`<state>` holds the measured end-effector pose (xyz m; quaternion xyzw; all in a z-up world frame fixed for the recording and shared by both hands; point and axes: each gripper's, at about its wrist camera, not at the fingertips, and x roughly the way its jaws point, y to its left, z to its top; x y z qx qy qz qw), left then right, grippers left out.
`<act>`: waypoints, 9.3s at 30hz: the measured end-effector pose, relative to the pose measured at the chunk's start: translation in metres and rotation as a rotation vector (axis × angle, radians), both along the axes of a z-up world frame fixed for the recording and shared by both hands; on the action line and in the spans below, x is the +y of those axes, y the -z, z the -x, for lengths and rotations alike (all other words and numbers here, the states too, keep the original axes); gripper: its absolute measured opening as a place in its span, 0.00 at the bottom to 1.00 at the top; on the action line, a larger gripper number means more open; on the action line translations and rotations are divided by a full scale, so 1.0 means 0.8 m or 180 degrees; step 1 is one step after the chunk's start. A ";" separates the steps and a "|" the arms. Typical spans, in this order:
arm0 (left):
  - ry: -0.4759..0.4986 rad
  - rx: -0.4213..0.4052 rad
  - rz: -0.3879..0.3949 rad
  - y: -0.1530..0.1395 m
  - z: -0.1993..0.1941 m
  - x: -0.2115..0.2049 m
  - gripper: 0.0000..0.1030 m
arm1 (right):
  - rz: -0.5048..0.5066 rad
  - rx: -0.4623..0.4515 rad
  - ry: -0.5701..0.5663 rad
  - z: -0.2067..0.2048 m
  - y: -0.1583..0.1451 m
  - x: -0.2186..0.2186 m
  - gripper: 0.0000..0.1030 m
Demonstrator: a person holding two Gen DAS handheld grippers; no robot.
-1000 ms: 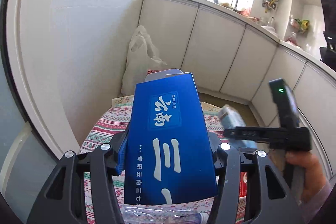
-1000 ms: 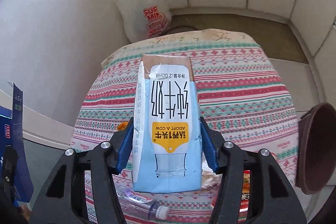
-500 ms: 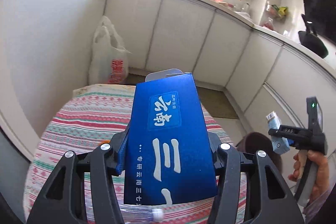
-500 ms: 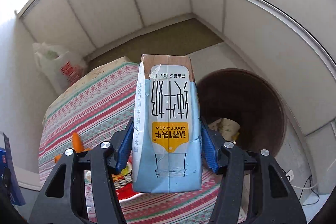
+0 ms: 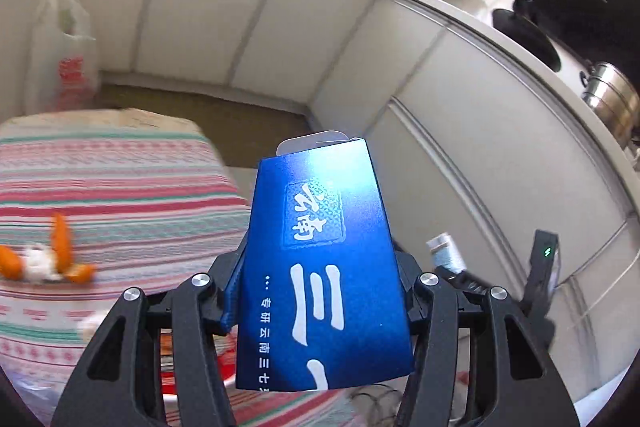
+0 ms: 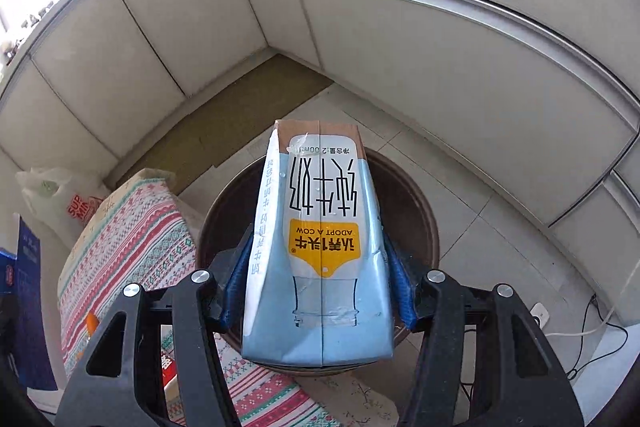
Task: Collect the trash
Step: 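Carry the box and carton over the brown bin and open both grippers, then move both grippers back over the table toward the orange peels, then grasp the large orange peel with the left gripper and lift it, then hold the orange peel in the left gripper while the right gripper grasps the white tissue, then carry the peel and tissue over the brown bin and open both grippers, then grasp the second orange peel with the left gripper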
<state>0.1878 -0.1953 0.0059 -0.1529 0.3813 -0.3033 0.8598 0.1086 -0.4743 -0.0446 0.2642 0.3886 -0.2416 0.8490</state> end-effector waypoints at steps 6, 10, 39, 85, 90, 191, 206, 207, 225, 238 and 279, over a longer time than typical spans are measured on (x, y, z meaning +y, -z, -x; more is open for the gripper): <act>0.0301 0.0328 0.0179 0.018 -0.023 -0.076 0.53 | -0.0013 -0.0067 -0.0063 0.008 0.015 -0.033 0.54; 0.0331 0.0577 0.0191 0.043 -0.036 -0.101 0.53 | 0.0030 -0.0112 -0.0199 0.005 0.015 -0.030 0.54; 0.0527 0.0532 -0.0537 0.061 -0.030 -0.176 0.66 | 0.0744 0.0090 0.0676 0.045 -0.015 -0.068 0.86; -0.2311 0.1521 -0.0648 0.185 -0.067 0.390 0.90 | 0.1391 0.0064 -0.1600 -0.072 -0.021 0.330 0.93; -0.2274 0.1634 -0.0615 0.206 -0.086 0.373 0.74 | 0.1411 0.0101 -0.1713 -0.079 -0.015 0.349 0.93; -0.1489 -0.0463 -0.0751 -0.005 0.079 0.260 0.25 | 0.0171 -0.0150 -0.0829 -0.061 -0.026 0.070 0.36; -0.0437 -0.0485 -0.0446 -0.045 0.032 0.047 0.25 | 0.1375 -0.0342 0.0395 0.051 -0.114 -0.025 0.93; -0.0368 -0.0504 -0.0416 -0.049 0.031 0.031 0.25 | 0.1369 -0.0347 0.0467 0.059 -0.116 -0.037 0.93; 0.0614 0.0039 -0.0752 0.039 0.002 -0.205 0.38 | 0.0547 -0.0482 0.1098 0.099 -0.073 -0.138 0.93; 0.0093 0.0198 -0.0979 0.073 0.045 -0.103 0.69 | 0.0421 -0.0517 0.0734 0.073 -0.079 -0.107 0.93; -0.1549 0.1318 -0.0812 0.210 -0.103 0.242 0.19 | 0.1293 -0.0045 -0.1233 -0.084 -0.077 0.188 0.93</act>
